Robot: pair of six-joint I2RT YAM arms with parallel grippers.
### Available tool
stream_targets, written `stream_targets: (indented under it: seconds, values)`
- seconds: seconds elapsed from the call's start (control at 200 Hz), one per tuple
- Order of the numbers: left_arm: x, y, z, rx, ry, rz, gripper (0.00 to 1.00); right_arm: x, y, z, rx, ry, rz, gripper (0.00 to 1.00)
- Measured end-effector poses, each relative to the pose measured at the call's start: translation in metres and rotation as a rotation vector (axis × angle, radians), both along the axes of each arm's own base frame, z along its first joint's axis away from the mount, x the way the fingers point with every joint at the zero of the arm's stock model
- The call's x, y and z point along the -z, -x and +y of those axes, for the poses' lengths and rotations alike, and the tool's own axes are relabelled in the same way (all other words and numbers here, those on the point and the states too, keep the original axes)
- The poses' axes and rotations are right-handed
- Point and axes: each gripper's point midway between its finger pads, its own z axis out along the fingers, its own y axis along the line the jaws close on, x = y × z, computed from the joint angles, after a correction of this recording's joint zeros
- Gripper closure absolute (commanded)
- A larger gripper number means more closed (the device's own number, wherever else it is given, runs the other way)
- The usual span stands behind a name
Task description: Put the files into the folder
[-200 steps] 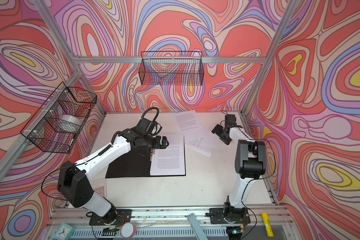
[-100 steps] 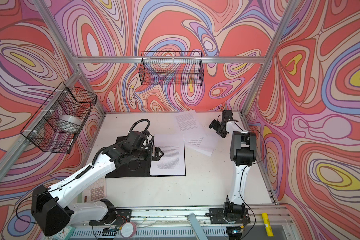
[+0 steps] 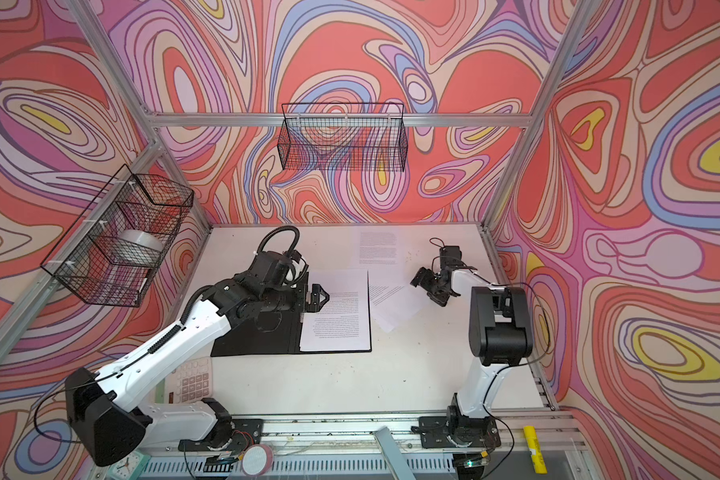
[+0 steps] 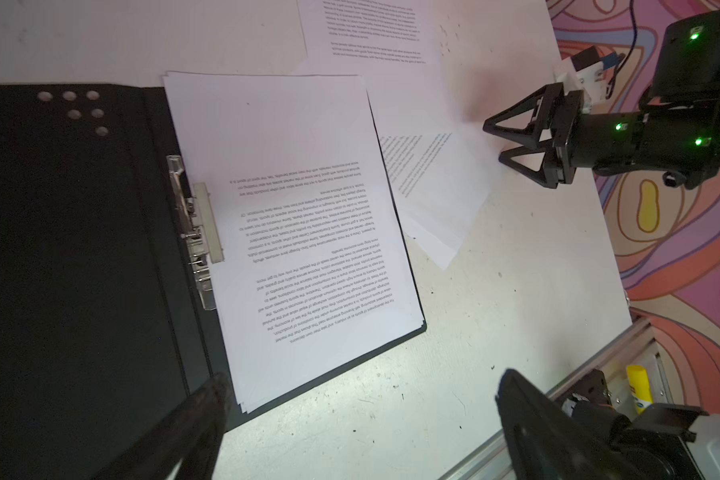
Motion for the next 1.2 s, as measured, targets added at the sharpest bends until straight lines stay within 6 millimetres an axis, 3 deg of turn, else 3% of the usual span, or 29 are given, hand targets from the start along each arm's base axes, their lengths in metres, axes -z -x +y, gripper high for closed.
stream_targets:
  seconds: [0.08, 0.15, 0.235, 0.361, 0.506, 0.721, 0.976, 1.197]
  values:
    - [0.01, 0.0, -0.016, 0.052, 0.034, 0.051, 0.06, -0.002, 0.031, 0.011, -0.023, -0.029, 0.049, 0.06]
    - [0.021, 0.0, -0.03, 0.092, 0.061, 0.098, 0.07, -0.01, 0.04, 0.009, -0.017, -0.023, 0.061, 0.03]
    - [0.03, -0.002, -0.049, 0.134, 0.088, 0.148, 0.07, -0.026, 0.036, 0.001, 0.003, -0.015, 0.025, 0.05]
    - [0.039, -0.013, -0.088, 0.196, 0.14, 0.194, 0.09, -0.043, 0.014, -0.011, 0.035, -0.022, -0.034, 0.14]
    - [0.056, -0.033, -0.136, 0.243, 0.19, 0.234, 0.11, -0.034, 0.008, -0.012, 0.048, -0.047, -0.03, 0.34]
    - [0.096, -0.06, -0.187, 0.273, 0.227, 0.298, 0.14, -0.026, 0.013, -0.014, 0.046, -0.042, -0.004, 0.36]
    - [0.132, -0.08, -0.214, 0.272, 0.254, 0.357, 0.15, -0.013, 0.023, -0.017, 0.043, -0.022, 0.028, 0.33]
    - [0.141, -0.081, -0.217, 0.268, 0.249, 0.376, 0.15, 0.005, 0.033, -0.015, 0.043, -0.033, 0.069, 0.25]
